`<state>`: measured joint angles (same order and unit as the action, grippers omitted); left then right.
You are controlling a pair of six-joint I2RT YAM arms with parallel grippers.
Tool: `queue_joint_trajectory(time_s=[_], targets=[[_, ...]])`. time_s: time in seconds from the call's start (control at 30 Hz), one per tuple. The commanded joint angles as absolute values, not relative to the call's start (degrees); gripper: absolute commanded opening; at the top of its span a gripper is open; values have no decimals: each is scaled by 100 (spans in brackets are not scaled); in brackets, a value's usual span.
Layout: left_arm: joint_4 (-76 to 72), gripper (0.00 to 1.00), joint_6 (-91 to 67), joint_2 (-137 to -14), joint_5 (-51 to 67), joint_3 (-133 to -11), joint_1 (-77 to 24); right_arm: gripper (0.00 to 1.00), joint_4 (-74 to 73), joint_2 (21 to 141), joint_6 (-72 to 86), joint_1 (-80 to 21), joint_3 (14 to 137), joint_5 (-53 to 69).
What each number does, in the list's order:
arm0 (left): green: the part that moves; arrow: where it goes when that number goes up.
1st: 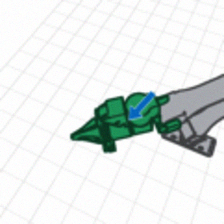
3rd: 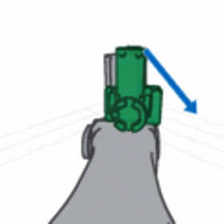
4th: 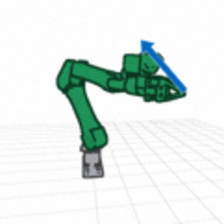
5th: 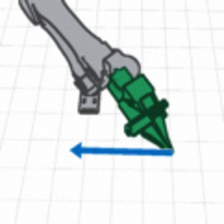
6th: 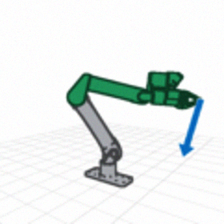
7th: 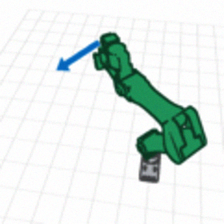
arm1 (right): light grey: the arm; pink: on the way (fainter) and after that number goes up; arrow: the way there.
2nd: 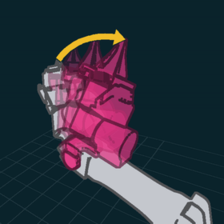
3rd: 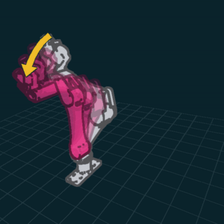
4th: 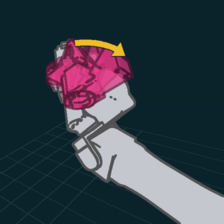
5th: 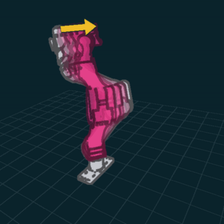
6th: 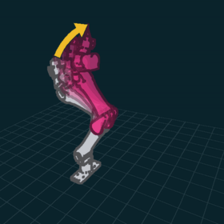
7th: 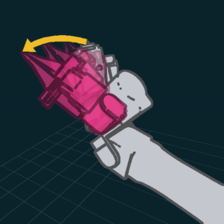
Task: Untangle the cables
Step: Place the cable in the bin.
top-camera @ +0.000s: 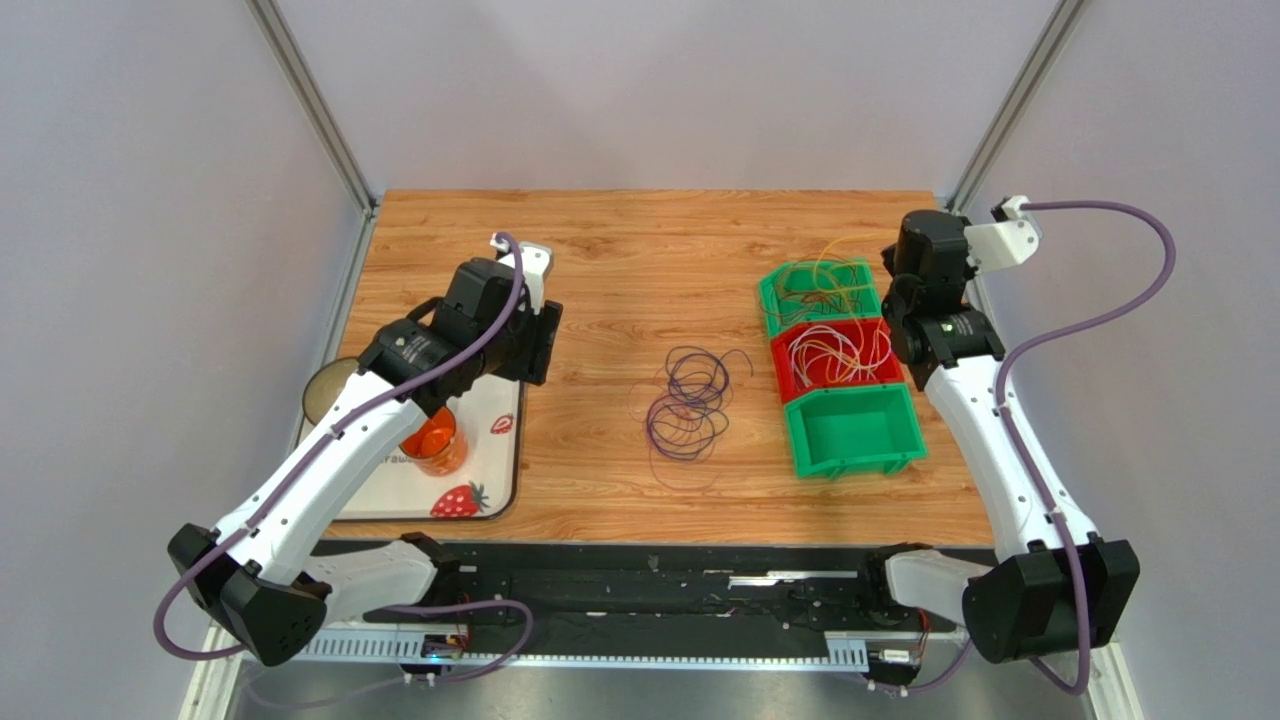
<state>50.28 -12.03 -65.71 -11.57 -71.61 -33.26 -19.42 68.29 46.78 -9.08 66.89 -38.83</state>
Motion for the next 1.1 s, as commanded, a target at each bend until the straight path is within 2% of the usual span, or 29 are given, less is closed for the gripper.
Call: queue_joint_trajectory(time_s=[0.0,0.27,0.57,0.73,1.07], targets=[[4869,66,-1081,-6644,-1081,-7172,-3270,0,-1327,6794,4448,-809,6601,-3674],[4825,65,-1081,-6583,-985,-7137,-3243,0,-1125,5890,4263,-817,5450,-3419],[4816,65,-1081,-6557,-870,-7137,-3199,0,-1906,5247,4657,-817,4685,-3199],[4808,65,-1099,-6522,-826,-7128,-3208,0,-2311,5544,4895,-809,4447,-3164],[4808,64,-1090,-6495,-835,-7110,-3191,0,-2434,6625,4966,-809,4877,-3673]])
